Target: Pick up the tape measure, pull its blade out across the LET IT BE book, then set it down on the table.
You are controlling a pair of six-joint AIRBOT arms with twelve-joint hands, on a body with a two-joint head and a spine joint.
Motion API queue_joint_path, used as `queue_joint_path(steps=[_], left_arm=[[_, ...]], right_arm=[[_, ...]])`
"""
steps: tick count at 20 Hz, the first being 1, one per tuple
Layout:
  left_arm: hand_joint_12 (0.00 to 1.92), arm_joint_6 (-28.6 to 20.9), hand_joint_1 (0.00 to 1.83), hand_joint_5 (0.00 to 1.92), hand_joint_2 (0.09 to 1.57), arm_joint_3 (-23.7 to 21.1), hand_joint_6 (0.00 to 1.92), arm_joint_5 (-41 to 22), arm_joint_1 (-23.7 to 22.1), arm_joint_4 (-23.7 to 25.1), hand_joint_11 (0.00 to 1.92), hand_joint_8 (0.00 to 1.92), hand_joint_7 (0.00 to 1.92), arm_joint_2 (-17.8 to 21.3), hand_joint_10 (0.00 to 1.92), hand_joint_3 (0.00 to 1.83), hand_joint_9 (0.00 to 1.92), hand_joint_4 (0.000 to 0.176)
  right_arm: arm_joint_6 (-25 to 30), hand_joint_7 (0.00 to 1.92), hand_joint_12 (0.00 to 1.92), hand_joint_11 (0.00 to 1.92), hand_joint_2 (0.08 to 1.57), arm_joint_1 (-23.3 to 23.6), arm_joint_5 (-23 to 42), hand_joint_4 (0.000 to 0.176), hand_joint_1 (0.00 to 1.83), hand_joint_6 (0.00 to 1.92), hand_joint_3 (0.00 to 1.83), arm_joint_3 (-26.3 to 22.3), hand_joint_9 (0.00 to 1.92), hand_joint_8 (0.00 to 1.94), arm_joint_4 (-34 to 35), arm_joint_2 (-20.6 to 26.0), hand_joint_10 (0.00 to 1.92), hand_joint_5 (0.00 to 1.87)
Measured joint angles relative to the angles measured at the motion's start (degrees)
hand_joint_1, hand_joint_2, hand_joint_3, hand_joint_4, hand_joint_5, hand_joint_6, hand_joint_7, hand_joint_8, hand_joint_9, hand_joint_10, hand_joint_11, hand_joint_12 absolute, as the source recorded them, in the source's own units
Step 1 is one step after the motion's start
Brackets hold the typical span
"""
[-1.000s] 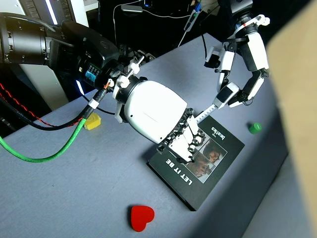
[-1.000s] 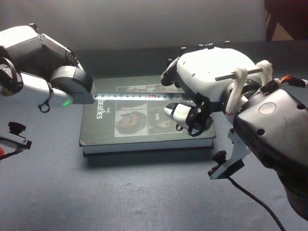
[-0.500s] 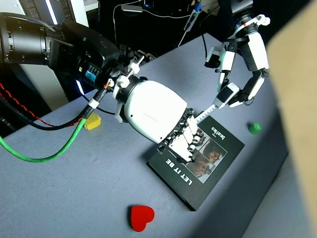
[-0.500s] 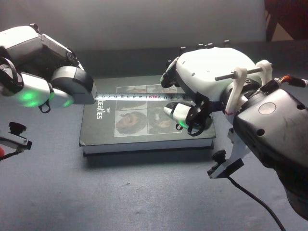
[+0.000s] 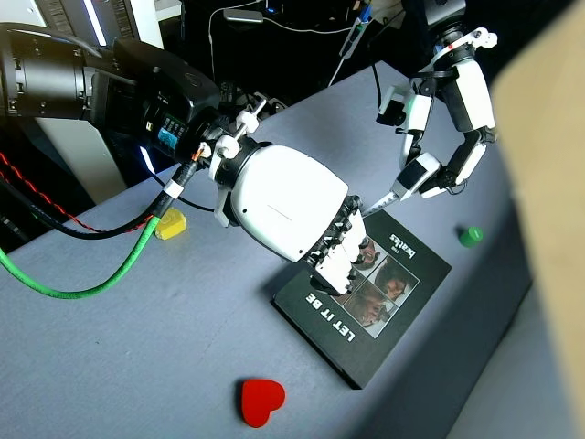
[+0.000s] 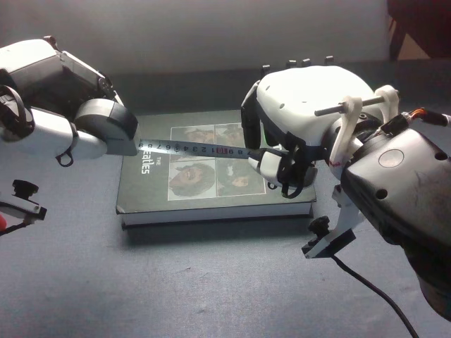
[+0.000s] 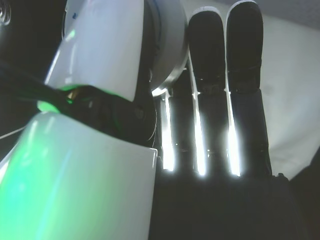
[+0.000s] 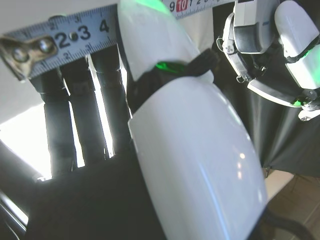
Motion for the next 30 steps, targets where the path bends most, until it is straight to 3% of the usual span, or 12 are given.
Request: queue_joint_path(steps=[23, 30], left_arm=[[1.09, -0.4, 1.38, 0.93, 1.11, 0.0, 0.98, -0.4, 0.0, -0.1, 0.87, 0.94, 0.94, 0.0, 1.18, 0.00, 0.98, 0.000], [1.08, -0.4, 1.38, 0.93, 1.11, 0.0, 0.98, -0.5, 0.0, -0.2, 0.86, 0.94, 0.94, -0.1, 1.17, 0.00, 0.98, 0.000]], right_arm=[[1.5, 0.87, 1.47, 0.57, 1.19, -1.3, -2.7, 0.027, 1.18, 1.19, 0.00, 0.0, 0.76, 1.21, -1.0, 5.0, 0.99, 0.84], [2.6, 0.89, 1.46, 0.56, 1.19, -1.5, -3.4, 0.017, 1.18, 1.21, 0.00, -0.1, 0.76, 1.19, -1.3, 6.4, 0.99, 0.82]])
